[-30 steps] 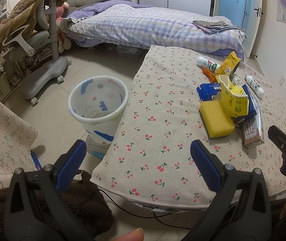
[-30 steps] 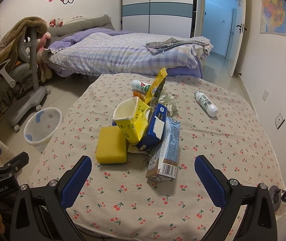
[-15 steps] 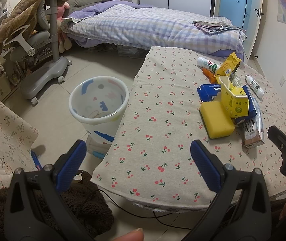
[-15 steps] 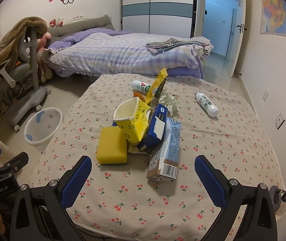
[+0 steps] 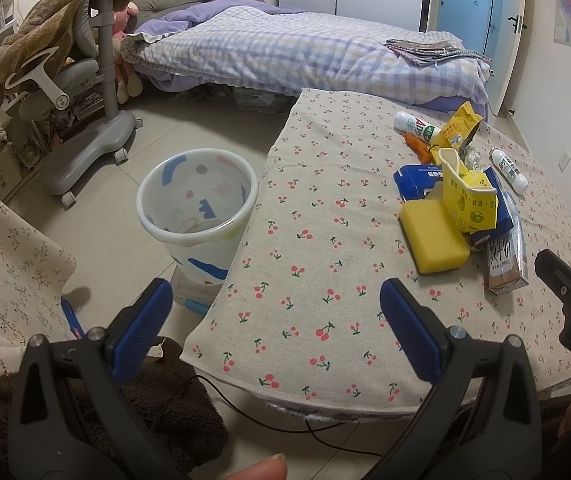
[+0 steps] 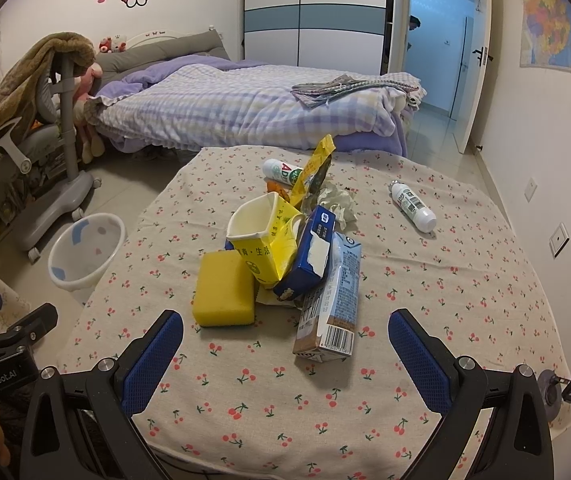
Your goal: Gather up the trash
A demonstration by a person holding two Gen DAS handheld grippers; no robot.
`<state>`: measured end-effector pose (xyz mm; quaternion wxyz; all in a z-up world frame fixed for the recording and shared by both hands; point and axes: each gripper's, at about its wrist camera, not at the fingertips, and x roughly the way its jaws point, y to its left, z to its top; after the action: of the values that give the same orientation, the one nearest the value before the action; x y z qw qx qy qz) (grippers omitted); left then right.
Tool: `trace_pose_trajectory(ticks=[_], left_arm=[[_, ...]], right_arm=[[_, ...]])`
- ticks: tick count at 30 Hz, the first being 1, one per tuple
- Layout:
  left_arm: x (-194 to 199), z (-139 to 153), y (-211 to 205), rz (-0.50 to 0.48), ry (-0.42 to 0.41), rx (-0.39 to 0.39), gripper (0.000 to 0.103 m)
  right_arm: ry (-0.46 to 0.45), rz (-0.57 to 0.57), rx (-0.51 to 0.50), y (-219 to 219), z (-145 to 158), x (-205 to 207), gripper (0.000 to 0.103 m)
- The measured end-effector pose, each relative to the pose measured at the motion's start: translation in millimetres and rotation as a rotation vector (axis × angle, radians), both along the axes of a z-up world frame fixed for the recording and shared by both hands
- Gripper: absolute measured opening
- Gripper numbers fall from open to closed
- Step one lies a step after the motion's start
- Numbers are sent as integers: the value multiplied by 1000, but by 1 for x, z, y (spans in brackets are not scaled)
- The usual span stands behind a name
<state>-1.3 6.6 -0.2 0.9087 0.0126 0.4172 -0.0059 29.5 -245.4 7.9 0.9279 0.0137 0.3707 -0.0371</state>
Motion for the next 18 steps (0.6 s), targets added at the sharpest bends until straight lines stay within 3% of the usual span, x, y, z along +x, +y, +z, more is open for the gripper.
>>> trace_pose_trajectory(ticks=[13,16,18], left_arm=[[8,-5,-1,-15,19,16,103],[20,-8,-7,-83,56,29,103],[30,-10,-10,-143,122,-6,103]], right_arm=[[26,3,-1,4,-8,2,103],[67,0,-20,-3,-8,11,103],[115,0,-12,-16,-4,20,103]])
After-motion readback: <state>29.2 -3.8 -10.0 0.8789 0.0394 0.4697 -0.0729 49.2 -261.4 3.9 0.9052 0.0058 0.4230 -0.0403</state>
